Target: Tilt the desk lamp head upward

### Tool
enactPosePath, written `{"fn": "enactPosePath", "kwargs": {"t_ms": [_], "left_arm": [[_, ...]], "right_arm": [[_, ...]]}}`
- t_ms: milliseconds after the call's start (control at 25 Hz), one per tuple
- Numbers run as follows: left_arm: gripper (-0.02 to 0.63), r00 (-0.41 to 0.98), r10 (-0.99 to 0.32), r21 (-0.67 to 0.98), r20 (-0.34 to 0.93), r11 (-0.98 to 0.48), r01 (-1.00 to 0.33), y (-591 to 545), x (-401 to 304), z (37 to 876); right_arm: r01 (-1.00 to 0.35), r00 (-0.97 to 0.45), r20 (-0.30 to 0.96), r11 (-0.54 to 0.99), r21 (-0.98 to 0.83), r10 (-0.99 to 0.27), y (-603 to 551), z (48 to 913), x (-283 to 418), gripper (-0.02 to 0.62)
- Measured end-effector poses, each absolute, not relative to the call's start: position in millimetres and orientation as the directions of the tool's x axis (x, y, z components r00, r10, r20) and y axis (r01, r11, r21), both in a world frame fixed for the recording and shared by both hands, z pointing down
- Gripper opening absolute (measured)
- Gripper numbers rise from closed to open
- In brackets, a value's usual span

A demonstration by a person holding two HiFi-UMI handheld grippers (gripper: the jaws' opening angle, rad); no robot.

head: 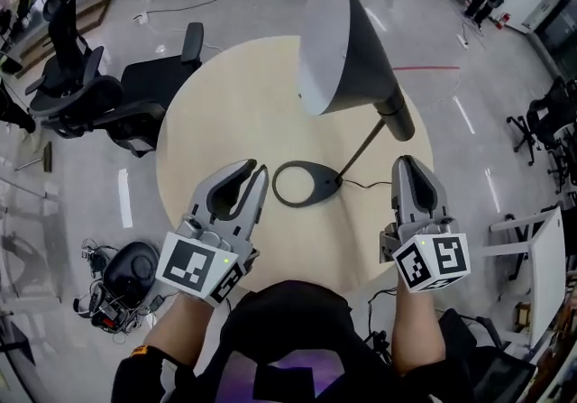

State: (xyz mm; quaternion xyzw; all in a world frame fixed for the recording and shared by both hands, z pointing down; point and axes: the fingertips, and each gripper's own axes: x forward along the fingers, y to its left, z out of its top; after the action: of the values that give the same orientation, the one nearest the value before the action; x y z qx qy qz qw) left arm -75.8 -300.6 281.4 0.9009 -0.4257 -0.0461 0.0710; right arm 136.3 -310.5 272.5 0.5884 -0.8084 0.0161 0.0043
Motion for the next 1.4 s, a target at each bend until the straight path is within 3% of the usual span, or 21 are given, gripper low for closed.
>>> {"fn": "enactPosePath", "kwargs": {"t_ms": [160,320,560,920,1160,1400], "left_arm": [[0.101,0.65,-0.757,0.172,0.076,-0.632,-0.756,-284.8,-73.8,339.6],[0.048,0.662,-0.737,0.178,0.137,-0.64,-0.748,-272.0,-75.3,382.1],[0.047,0.675,-0.726,0.154,0.13,-0.658,-0.737,-258.0,-71.6,397.8],[0.046,0.677,-0.726,0.119,0.124,-0.666,-0.736,-224.1,-39.6,386.1],[0.046,0.674,-0.727,0.095,0.132,-0.667,-0.739,-167.2,18.9,378.6],[0.046,0.61,-0.761,0.056,0.221,-0.615,-0.787,-85.5,86.5,384.4]], "right_arm": [[-0.971,-0.239,0.135,0.236,-0.035,-0.962,-291.7,317.2,121.4,0.016],[-0.981,-0.196,0.229,0.19,-0.049,-0.953,-271.7,358.1,108.9,0.015],[-0.985,-0.173,0.305,0.162,-0.064,-0.936,-245.4,394.1,95.9,0.015],[-0.984,-0.176,0.307,0.161,-0.073,-0.935,-206.5,405.0,114.6,0.015],[-0.979,-0.201,0.29,0.187,-0.077,-0.936,-146.6,407.6,150.8,0.015],[-0.967,-0.255,0.26,0.241,-0.087,-0.931,-75.1,412.9,212.9,0.015]]}}
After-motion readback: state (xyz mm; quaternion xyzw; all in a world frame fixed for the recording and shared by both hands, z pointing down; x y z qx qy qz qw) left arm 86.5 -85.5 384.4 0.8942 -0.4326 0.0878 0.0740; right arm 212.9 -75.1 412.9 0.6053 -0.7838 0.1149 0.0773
